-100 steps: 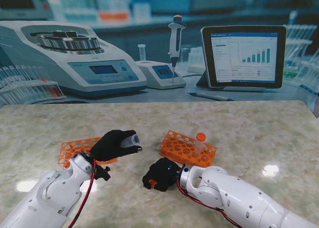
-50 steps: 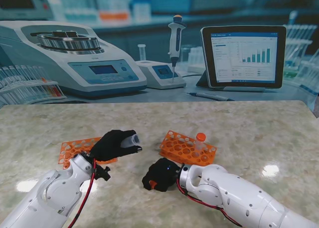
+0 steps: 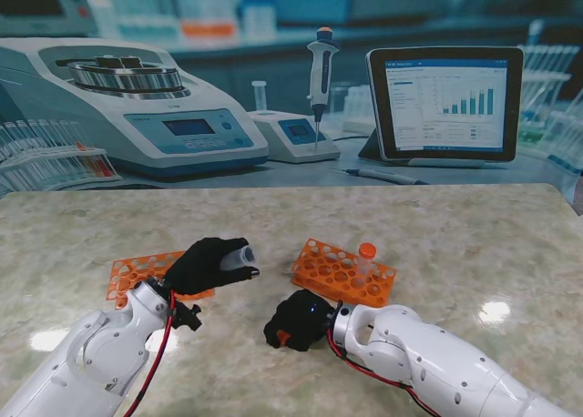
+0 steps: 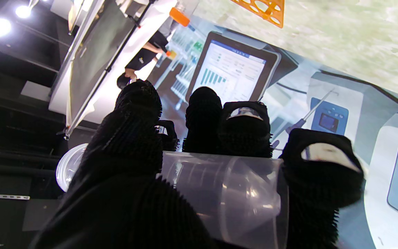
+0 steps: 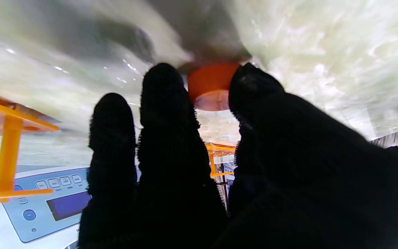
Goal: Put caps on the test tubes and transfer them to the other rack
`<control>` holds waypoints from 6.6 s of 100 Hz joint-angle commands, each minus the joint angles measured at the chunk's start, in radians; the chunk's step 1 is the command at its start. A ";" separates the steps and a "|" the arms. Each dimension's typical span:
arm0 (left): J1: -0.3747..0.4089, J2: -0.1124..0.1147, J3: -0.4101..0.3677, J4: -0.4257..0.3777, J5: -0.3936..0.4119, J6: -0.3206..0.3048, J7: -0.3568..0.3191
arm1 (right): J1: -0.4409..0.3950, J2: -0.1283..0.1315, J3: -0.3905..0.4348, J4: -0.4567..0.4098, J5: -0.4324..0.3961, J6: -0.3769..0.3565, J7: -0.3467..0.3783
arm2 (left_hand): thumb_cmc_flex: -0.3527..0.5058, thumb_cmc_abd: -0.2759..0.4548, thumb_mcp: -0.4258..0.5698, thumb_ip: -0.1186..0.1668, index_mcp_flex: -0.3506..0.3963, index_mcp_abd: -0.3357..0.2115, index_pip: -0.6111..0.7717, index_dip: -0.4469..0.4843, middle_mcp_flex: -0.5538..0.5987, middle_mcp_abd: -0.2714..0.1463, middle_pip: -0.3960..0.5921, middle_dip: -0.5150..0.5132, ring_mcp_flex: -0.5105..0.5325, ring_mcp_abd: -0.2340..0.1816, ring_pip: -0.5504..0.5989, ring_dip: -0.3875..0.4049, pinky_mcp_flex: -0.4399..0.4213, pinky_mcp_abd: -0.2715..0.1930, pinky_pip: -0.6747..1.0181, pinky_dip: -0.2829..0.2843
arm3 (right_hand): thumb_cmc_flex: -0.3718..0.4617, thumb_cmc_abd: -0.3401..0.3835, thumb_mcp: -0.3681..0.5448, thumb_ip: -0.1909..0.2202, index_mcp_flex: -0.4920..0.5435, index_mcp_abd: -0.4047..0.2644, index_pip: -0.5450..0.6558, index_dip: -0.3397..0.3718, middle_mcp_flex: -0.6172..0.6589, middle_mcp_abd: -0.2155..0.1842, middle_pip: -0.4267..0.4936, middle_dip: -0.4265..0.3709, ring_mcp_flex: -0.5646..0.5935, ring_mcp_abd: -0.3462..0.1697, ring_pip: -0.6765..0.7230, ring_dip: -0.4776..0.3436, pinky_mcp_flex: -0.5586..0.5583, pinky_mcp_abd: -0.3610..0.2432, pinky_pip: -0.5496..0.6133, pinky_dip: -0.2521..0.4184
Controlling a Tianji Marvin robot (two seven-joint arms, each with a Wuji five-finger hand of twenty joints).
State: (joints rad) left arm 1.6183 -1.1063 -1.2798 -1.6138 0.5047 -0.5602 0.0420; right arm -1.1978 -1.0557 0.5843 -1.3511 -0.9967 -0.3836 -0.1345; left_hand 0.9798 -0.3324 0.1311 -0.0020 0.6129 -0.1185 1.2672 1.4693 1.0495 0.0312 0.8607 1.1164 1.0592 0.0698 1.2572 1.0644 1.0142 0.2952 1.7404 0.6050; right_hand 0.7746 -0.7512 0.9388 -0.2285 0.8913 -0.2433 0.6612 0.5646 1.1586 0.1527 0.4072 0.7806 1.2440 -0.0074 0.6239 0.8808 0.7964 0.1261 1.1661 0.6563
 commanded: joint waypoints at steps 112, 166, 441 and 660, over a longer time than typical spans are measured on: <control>0.001 0.002 0.006 -0.006 -0.003 0.002 -0.007 | -0.070 0.003 0.091 -0.074 -0.046 0.015 -0.041 | 0.003 0.049 0.000 -0.010 0.012 -0.060 0.075 0.049 0.005 -0.033 -0.013 -0.008 0.012 -0.015 -0.005 -0.011 0.021 -0.029 0.092 -0.023 | 0.103 0.048 0.126 0.050 0.010 0.013 0.011 0.007 0.060 -0.184 0.023 -0.018 -0.008 -0.027 0.015 -0.006 -0.013 -0.010 0.019 -0.012; 0.004 0.002 0.003 -0.010 -0.002 0.001 -0.007 | -0.021 0.004 0.029 -0.056 -0.053 0.039 -0.025 | 0.002 0.048 0.000 -0.010 0.013 -0.061 0.074 0.049 0.004 -0.033 -0.013 -0.008 0.012 -0.015 -0.005 -0.011 0.020 -0.028 0.091 -0.023 | -0.110 0.147 -0.055 0.150 -0.171 0.113 -0.196 -0.122 -0.117 -0.158 -0.202 -0.388 -0.121 0.001 -0.105 -0.092 -0.181 0.015 0.042 0.056; 0.008 0.003 0.001 -0.015 0.001 -0.001 -0.009 | 0.013 0.025 -0.024 -0.051 -0.096 0.086 0.038 | 0.000 0.044 0.005 -0.011 0.014 -0.061 0.073 0.046 0.005 -0.035 -0.015 -0.009 0.012 -0.016 -0.009 -0.012 0.017 -0.029 0.089 -0.023 | -0.208 0.050 -0.129 0.128 -0.158 0.149 -0.220 -0.044 -0.195 -0.134 -0.109 -0.252 -0.240 -0.015 -0.041 -0.057 -0.290 0.010 0.034 0.115; -0.006 0.004 0.016 -0.004 -0.006 -0.002 -0.017 | -0.015 0.021 -0.015 -0.013 -0.101 0.119 -0.034 | -0.001 0.044 0.008 -0.011 0.014 -0.061 0.072 0.046 0.005 -0.035 -0.015 -0.009 0.012 -0.016 -0.009 -0.012 0.017 -0.029 0.088 -0.023 | -0.086 0.010 -0.084 0.050 -0.104 0.096 -0.084 0.014 -0.103 -0.146 0.020 -0.030 -0.124 -0.041 -0.039 -0.045 -0.181 -0.004 0.029 0.047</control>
State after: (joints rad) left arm 1.6115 -1.1040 -1.2651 -1.6168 0.5011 -0.5614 0.0294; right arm -1.2061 -1.0336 0.5781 -1.3777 -1.0982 -0.2666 -0.1741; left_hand 0.9796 -0.3324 0.1311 -0.0020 0.6129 -0.1193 1.2673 1.4693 1.0494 0.0278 0.8503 1.1162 1.0592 0.0698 1.2563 1.0644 1.0134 0.2952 1.7404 0.6050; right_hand 0.6536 -0.6873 0.8284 -0.1574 0.7579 -0.1194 0.5513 0.6019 1.0377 -0.0013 0.4091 0.7280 1.0844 -0.0349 0.5711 0.8166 0.6052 0.1279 1.1775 0.7188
